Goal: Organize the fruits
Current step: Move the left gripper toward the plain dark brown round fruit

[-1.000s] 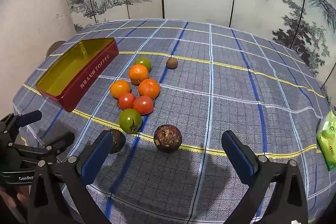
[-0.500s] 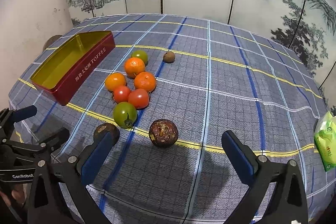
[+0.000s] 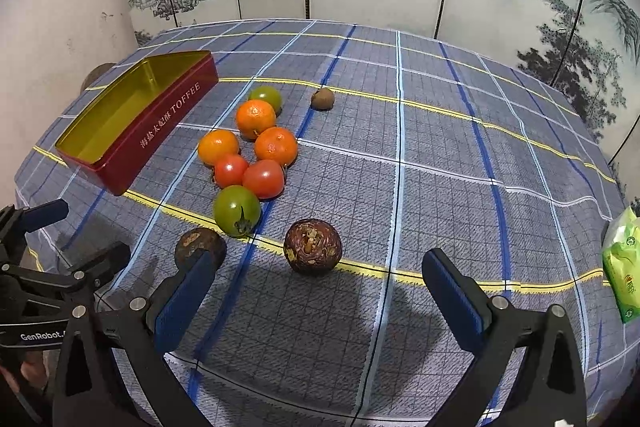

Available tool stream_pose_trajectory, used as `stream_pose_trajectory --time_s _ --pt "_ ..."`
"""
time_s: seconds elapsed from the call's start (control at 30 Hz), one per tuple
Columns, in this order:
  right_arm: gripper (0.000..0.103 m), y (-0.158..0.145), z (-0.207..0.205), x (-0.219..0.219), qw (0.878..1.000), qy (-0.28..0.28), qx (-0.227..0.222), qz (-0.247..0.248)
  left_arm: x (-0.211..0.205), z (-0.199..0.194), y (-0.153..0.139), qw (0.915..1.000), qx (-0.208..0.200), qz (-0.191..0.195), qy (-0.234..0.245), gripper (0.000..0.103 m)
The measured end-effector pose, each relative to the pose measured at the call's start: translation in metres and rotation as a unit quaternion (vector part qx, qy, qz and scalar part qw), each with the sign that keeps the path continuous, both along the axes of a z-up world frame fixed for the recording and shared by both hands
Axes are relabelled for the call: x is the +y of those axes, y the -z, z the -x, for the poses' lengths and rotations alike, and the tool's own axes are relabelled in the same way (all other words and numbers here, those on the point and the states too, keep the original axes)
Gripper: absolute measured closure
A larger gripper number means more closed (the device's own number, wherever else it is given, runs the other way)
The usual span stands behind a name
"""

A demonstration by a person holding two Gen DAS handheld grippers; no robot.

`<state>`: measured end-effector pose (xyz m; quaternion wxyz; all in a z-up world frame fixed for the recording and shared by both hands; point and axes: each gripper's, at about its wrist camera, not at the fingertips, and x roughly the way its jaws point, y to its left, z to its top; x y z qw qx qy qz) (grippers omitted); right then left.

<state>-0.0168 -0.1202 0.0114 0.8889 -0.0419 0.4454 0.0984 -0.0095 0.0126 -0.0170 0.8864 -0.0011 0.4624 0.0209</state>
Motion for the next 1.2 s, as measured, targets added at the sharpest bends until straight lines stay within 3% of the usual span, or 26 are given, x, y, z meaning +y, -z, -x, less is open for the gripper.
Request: stream_pose_trajectory --time_s 1.2 --pt "0.000 0.014 -0.002 -0.006 1.000 0.015 0.022 -0.001 -0.011 -0.002 0.007 0.9998 0.009 -0.006 0.015 0.000"
